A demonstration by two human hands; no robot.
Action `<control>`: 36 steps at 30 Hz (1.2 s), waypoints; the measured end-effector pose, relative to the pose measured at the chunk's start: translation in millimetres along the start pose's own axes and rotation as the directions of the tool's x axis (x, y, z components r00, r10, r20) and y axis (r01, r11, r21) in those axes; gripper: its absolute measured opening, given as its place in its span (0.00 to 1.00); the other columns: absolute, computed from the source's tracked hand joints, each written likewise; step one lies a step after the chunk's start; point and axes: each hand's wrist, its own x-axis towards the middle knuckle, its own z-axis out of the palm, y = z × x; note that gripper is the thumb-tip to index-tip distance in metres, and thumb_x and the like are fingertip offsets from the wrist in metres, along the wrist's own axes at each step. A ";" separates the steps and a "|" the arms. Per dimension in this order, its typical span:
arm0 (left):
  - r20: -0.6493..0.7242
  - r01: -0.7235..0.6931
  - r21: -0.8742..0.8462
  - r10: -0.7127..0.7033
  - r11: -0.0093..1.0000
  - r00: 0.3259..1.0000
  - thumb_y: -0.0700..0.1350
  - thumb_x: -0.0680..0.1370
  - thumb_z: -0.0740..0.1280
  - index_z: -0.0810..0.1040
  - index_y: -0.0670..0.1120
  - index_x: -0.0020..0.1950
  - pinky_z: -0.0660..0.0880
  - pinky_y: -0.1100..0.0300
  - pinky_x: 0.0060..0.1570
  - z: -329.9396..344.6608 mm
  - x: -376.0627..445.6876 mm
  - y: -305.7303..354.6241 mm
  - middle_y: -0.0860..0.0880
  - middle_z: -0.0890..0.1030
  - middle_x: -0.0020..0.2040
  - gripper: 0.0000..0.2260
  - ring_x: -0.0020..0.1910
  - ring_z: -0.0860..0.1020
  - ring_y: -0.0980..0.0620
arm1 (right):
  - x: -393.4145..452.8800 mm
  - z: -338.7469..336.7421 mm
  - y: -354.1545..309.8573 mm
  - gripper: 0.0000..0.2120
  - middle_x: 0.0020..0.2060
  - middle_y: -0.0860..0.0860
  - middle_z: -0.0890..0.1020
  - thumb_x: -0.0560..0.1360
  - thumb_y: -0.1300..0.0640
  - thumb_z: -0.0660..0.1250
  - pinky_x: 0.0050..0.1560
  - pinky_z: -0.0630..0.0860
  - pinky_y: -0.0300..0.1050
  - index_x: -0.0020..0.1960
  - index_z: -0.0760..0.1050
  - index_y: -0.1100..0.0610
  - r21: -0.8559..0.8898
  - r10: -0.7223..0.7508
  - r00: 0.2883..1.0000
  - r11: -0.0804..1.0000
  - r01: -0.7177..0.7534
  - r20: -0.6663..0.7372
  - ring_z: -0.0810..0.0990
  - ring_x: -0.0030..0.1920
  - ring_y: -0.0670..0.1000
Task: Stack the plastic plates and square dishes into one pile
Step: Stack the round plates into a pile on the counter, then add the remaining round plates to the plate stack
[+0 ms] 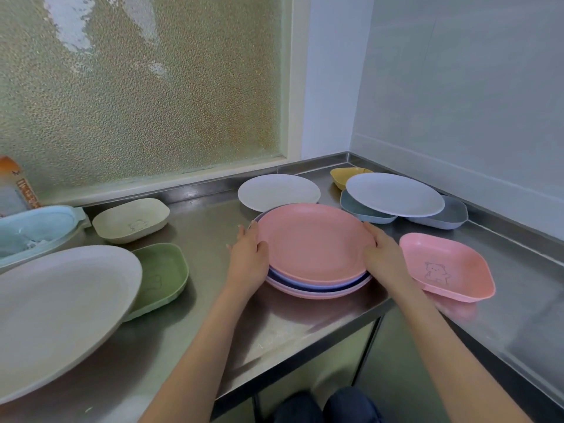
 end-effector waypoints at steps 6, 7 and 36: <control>-0.024 0.016 -0.008 -0.016 1.000 1.000 0.32 0.76 0.52 0.67 0.36 0.68 0.58 0.50 0.70 -15.8 -12.6 -6.8 0.37 0.67 0.71 0.20 0.74 0.58 0.37 | -1.3 14.5 -4.7 0.27 0.72 0.52 0.67 0.75 0.66 0.51 0.72 0.57 0.53 0.73 0.64 0.52 0.005 0.012 1.000 1.000 -0.012 0.007 0.63 0.72 0.55; -0.031 0.040 -0.021 -0.041 0.999 0.999 0.32 0.76 0.52 0.69 0.35 0.63 0.63 0.51 0.65 -19.9 -14.1 -10.1 0.35 0.71 0.66 0.17 0.70 0.62 0.34 | -4.2 18.3 -6.8 0.27 0.72 0.52 0.67 0.75 0.66 0.51 0.71 0.57 0.53 0.73 0.64 0.52 0.009 0.002 1.000 1.000 -0.002 0.012 0.63 0.72 0.54; -0.538 0.245 0.554 0.117 0.796 0.835 0.42 0.76 0.64 0.82 0.46 0.52 0.56 0.42 0.68 -138.4 -132.0 -50.2 0.47 0.84 0.50 0.09 0.61 0.76 0.45 | -124.6 151.5 -111.2 0.25 0.61 0.50 0.78 0.73 0.66 0.61 0.69 0.62 0.54 0.68 0.69 0.50 -0.022 -0.814 0.467 0.491 0.871 0.345 0.72 0.64 0.51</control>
